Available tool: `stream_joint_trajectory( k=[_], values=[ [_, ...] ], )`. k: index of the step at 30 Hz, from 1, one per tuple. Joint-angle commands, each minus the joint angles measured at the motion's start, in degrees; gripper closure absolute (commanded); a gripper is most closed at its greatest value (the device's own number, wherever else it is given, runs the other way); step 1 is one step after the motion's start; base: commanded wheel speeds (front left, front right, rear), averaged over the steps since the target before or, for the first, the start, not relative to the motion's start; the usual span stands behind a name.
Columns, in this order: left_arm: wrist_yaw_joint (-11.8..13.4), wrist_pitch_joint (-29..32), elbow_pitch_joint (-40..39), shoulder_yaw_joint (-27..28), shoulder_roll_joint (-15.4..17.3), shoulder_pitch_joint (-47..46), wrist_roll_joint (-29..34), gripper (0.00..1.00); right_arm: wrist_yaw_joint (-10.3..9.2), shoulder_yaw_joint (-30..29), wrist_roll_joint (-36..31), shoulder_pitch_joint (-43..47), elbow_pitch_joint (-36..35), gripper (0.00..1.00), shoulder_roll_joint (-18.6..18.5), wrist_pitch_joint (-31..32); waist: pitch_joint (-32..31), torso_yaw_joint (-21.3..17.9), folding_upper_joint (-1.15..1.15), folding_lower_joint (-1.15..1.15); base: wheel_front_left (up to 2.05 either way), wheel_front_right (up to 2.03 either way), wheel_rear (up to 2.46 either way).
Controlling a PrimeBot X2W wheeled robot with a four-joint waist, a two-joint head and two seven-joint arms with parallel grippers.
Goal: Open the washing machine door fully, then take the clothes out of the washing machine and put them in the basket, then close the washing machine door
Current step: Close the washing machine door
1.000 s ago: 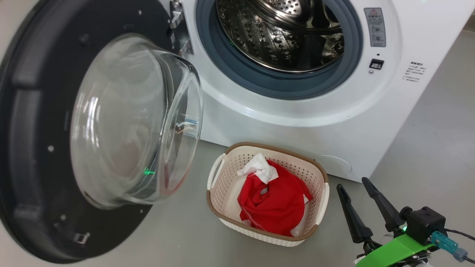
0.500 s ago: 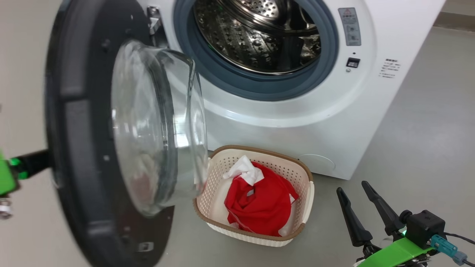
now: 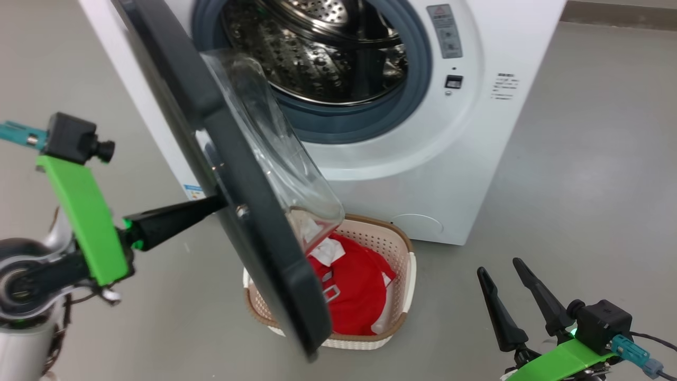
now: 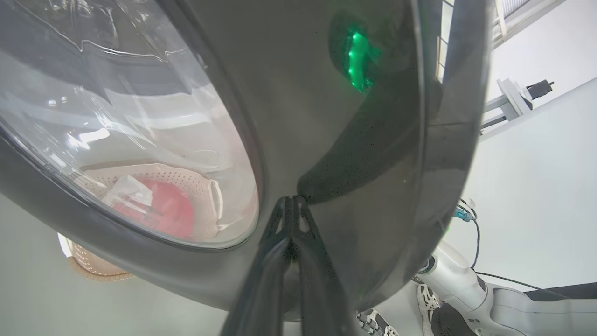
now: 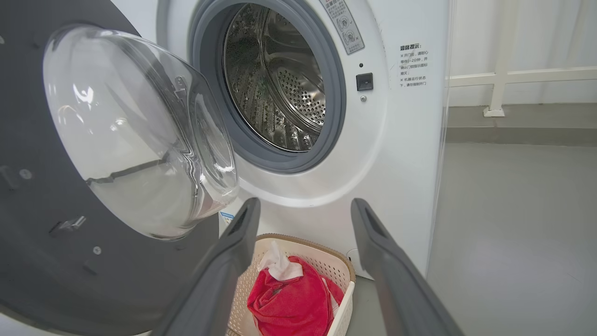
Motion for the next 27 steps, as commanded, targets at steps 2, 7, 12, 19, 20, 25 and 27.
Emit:
stream_joint_trajectory(
  k=[2,7,12,19,20,25,27],
  values=[
    [-0.41,-2.62,-1.47,0.96,0.84,-3.78,1.44,1.0,0.36,1.1,0.25,-1.55,-1.42,0.0,-0.09,-0.37,0.23,-1.89,0.0,0.0,0.0,0.0,0.0],
    [-0.41,-8.67,0.38,-2.19,-1.28,-5.98,4.45,1.0,0.36,0.99,0.26,-1.91,-1.49,0.0,0.14,-0.37,0.81,-4.26,0.0,0.0,0.0,0.0,0.0],
    [-0.41,-13.3,2.31,-4.57,-2.53,-8.34,4.76,1.0,0.36,1.05,0.23,-2.38,-1.56,0.0,0.48,-0.37,1.59,-6.7,0.0,0.0,0.0,0.0,0.0],
    [-0.41,-20.71,5.76,-5.77,-3.4,-11.74,4.13,1.0,0.36,0.73,0.38,-3.27,-1.62,0.0,0.97,-0.37,3.15,-10.3,0.0,0.0,0.0,0.0,0.0],
    [-0.41,-21.47,6.23,-6.0,-3.37,-12.18,3.98,1.0,0.36,0.64,0.4,-3.37,-1.65,0.0,1.06,-0.37,3.35,-10.85,0.0,0.0,0.0,0.0,0.0],
    [-0.41,-25.2,8.24,-7.34,-2.71,-14.54,3.82,1.0,0.36,0.44,0.41,-3.91,-1.75,0.0,1.57,-0.37,4.5,-13.57,0.0,0.0,0.0,0.0,0.0],
    [-0.41,-27.51,9.13,-7.66,-2.19,-15.68,4.38,1.0,0.36,0.39,0.46,-4.28,-1.8,0.0,1.81,-0.37,4.99,-14.68,0.0,0.0,0.0,0.0,0.0]
  ],
)
